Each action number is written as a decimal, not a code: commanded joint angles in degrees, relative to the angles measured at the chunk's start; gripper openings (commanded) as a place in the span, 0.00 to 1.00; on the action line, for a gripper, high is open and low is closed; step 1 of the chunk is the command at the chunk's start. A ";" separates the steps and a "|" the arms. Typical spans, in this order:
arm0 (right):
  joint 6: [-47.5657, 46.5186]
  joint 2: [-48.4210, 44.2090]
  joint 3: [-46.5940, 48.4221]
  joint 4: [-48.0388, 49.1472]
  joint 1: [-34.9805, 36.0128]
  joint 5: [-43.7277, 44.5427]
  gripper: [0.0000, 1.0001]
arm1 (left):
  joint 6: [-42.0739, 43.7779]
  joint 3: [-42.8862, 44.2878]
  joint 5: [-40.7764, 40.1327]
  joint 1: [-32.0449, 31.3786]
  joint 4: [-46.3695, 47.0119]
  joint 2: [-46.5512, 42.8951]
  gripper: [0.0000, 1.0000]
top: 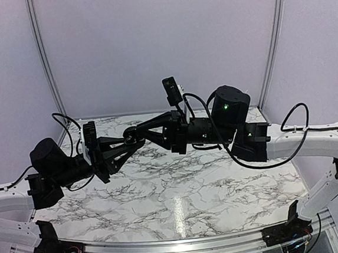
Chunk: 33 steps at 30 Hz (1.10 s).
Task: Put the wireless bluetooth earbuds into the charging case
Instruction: Place the right earbud in the right side groove of the charging case.
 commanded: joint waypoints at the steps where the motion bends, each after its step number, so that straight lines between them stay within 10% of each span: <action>1: 0.80 0.58 2.08 -1.02 0.34 1.12 0.09 | -0.06 1.18 -0.10 -0.17 2.53 -1.01 0.00; 33: 6.26 2.56 0.36 1.31 1.29 2.65 0.10 | -1.15 0.34 -3.65 -0.06 4.39 -2.02 0.00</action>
